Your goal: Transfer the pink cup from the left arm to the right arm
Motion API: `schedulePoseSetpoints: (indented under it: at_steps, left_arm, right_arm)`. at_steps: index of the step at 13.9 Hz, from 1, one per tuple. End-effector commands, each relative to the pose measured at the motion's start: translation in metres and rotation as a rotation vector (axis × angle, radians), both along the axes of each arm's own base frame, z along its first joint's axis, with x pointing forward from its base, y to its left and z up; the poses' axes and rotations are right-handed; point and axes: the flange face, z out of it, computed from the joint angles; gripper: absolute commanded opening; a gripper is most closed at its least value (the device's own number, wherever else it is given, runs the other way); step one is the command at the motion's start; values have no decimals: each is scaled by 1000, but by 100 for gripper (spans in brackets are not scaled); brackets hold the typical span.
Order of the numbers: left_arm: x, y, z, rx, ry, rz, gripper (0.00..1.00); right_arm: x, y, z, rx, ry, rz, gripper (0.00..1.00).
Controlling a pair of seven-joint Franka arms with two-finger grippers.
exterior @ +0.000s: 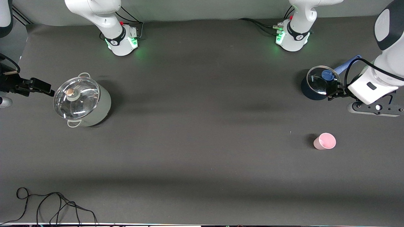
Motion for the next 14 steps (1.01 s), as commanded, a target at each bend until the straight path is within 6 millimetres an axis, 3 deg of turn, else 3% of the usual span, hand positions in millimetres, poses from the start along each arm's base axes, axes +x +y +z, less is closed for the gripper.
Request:
schedulePoseSetpoints:
  at_steps: [1, 8, 10, 14]
  left_arm:
    - [-2, 1, 2, -3, 6, 0, 100]
    - [-2, 11, 6, 12, 28, -57, 100]
    - [4, 35, 8, 0, 44, -131, 100]
    - [5, 115, 20, -44, 30, -360, 100]
  right_arm:
    - [-5, 1, 9, 20, -9, -8, 100]
    - [-4, 2, 9, 20, -11, -6, 100]
    - [-4, 2, 9, 20, -11, -6, 100]
    - [-4, 2, 9, 20, -11, -6, 100]
